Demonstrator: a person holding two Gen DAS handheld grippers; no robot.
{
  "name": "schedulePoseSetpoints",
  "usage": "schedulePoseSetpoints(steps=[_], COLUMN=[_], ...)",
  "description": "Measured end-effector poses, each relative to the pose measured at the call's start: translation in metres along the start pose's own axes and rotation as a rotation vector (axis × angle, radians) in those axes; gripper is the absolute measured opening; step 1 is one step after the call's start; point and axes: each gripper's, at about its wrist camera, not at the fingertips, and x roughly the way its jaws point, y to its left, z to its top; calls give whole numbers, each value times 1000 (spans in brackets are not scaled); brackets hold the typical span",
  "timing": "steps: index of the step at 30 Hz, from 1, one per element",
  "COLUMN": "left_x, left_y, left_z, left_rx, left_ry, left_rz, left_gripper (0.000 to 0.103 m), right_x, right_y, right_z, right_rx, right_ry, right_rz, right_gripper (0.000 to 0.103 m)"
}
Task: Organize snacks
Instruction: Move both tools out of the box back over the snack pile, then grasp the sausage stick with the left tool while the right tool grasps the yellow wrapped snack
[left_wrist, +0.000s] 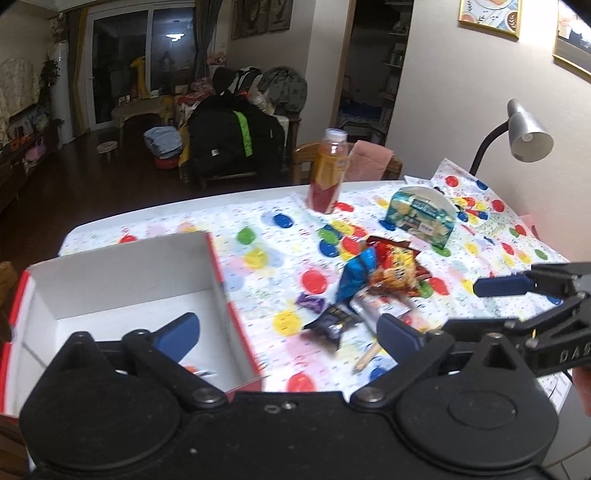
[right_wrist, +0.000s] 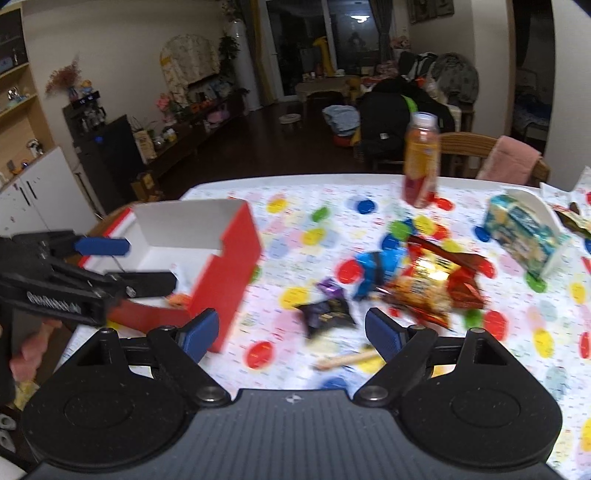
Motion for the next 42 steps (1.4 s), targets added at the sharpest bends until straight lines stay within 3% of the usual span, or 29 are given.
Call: schedulePoseSetpoints(steps=[6, 12, 21, 29, 37, 42], left_x=[25, 56, 106, 137, 162, 174], left_y=[-29, -50, -69, -80, -89, -99], left_z=[1, -5, -23, -30, -39, -46], left_rx=[18, 46, 89, 142, 191, 258], left_ry=[14, 43, 127, 164, 215, 246], left_rz=[-34, -45, -55, -54, -88, -112], left_gripper=[103, 103, 102, 99, 76, 59], right_x=[-5, 0, 28, 55, 77, 92], right_y=[-31, -62, -98, -110, -119, -123], right_z=[-22, -36, -55, -61, -59, -60], right_rx=[-40, -3, 41, 65, 114, 138], right_ry=[26, 55, 125, 168, 196, 225], right_rz=[-40, -71, -129, -122, -101, -87], right_gripper=[86, 86, 86, 86, 86, 67])
